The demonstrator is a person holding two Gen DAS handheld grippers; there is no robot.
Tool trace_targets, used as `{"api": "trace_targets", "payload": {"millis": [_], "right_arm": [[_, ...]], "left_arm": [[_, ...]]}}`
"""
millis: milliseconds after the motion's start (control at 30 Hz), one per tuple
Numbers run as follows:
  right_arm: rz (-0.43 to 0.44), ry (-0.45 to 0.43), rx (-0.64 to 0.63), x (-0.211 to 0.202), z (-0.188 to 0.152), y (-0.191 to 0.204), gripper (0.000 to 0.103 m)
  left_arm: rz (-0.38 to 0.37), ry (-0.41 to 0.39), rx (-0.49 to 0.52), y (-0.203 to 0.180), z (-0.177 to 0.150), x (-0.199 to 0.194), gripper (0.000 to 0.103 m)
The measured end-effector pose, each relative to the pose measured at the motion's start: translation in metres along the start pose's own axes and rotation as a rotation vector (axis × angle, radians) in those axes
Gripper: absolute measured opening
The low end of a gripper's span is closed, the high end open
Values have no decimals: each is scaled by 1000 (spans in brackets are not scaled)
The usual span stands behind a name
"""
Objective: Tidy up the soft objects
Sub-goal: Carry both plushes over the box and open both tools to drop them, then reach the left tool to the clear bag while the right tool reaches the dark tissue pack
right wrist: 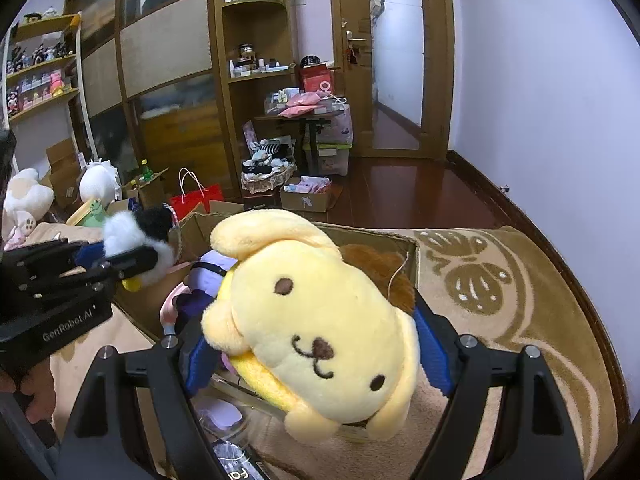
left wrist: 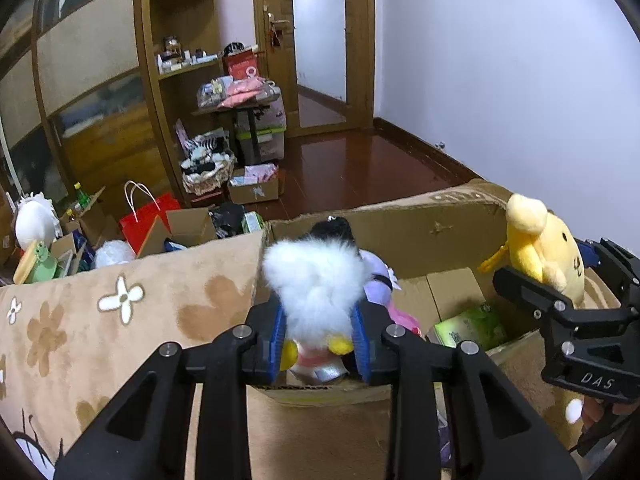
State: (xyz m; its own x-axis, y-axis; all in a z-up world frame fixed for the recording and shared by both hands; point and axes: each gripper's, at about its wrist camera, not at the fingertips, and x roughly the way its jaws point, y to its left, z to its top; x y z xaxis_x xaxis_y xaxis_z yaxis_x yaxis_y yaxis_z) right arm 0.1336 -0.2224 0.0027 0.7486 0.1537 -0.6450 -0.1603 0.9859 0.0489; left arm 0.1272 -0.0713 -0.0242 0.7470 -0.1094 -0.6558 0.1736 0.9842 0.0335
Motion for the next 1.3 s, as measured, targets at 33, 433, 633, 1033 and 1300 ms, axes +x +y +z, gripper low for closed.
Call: {"api": "trace_targets", "payload": {"millis": [33,433,633,1033,1300], "right_arm": [[2,-2,4,0,0,-1,87],[57,0,52,-4,-3,-7,100],[72,10,70,-9,-5,-6,103],[59,-3,73,-45,-14,4,103],[47,9,73,-68,-27,11,103]], "left_arm": [[1,6,4,0,-1,1,29],[22,9,19,-1,-9,-3,68],[37,28,13,4,-14,-9,84],[20,54,-20,15,-23,-39,89],[21,60,-9,13,-31,-70,89]]}}
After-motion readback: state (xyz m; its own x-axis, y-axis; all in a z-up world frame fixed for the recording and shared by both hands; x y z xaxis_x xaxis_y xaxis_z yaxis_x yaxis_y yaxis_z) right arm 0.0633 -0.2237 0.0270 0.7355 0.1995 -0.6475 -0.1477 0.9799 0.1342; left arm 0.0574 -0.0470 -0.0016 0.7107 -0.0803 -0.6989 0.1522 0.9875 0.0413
